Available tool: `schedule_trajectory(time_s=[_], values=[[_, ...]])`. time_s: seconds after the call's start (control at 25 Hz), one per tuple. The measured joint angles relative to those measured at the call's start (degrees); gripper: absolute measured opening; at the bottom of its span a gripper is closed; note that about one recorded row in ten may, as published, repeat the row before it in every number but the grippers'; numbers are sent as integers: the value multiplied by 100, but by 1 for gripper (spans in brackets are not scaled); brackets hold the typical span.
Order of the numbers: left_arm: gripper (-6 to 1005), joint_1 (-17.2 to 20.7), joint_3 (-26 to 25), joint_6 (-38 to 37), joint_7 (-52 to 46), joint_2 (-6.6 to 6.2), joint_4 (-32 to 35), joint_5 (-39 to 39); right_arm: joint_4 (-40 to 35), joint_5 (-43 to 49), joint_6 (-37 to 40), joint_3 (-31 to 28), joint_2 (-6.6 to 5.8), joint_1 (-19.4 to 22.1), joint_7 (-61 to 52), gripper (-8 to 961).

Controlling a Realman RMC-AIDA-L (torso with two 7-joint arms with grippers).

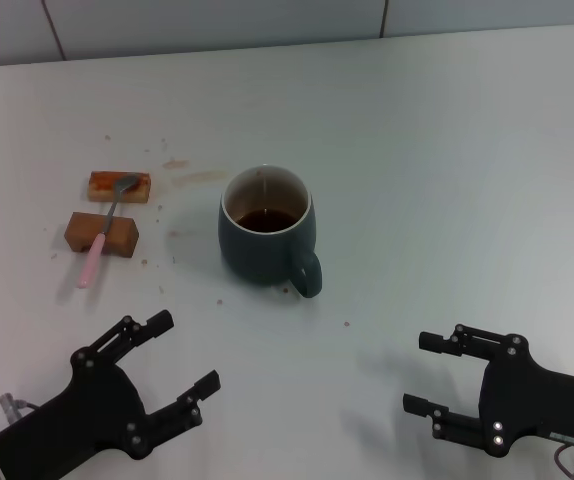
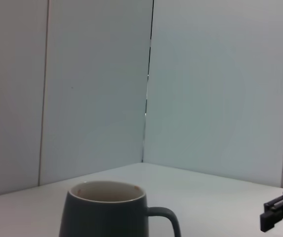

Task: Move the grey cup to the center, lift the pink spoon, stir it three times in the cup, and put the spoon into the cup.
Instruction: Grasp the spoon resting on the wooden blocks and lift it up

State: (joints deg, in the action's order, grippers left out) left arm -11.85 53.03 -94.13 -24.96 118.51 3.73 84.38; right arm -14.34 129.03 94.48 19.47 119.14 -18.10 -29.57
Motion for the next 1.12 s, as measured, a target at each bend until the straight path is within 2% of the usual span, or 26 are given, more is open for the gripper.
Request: schedule_trajectory(time_s=[0.12,0.2,0.24,0.36,0.44,0.48,0.52,0.56,0.6,0.64,0.84,1.12], values=[[828,2,-144,-34,-70,10,-32,-19,2,-1,-1,-5,1,-2,1,674],[828,-4,-1302,-398,-846,6,-362,-33,8,-1,-1,-7,3,-14,2,674],[828,-4,-1302,-398,-846,6,-362,-33,8,-1,-1,-7,3,-14,2,674],[828,7,-2200,-639,-1934,-12,-494,-35,10,-1,-1,-6,4,-19,2,674],[828,20,-2803,-698,-3295,-32,-465,-37,-2,-1,0,-5,4,-34,-21,674],[828,20,-2803,-698,-3295,-32,-465,-37,-2,-1,0,-5,4,-34,-21,674],[828,24,-3023,-617,-4203,-42,-402,-36,-6,-1,0,-4,4,-41,-30,674],[828,24,-3023,-617,-4203,-42,-402,-36,-6,-1,0,-4,4,-41,-30,674],[829,26,-3174,-466,-5056,-43,-328,-36,-11,-1,0,5,4,-48,-35,674],[829,26,-3174,-466,-5056,-43,-328,-36,-11,-1,0,5,4,-48,-35,674],[829,26,-3338,-179,-6336,-41,-335,-32,-15,-1,0,19,-6,-62,-45,673],[829,35,-3358,-37,-6667,-37,-359,-32,-35,0,12,34,-18,-63,-52,673]])
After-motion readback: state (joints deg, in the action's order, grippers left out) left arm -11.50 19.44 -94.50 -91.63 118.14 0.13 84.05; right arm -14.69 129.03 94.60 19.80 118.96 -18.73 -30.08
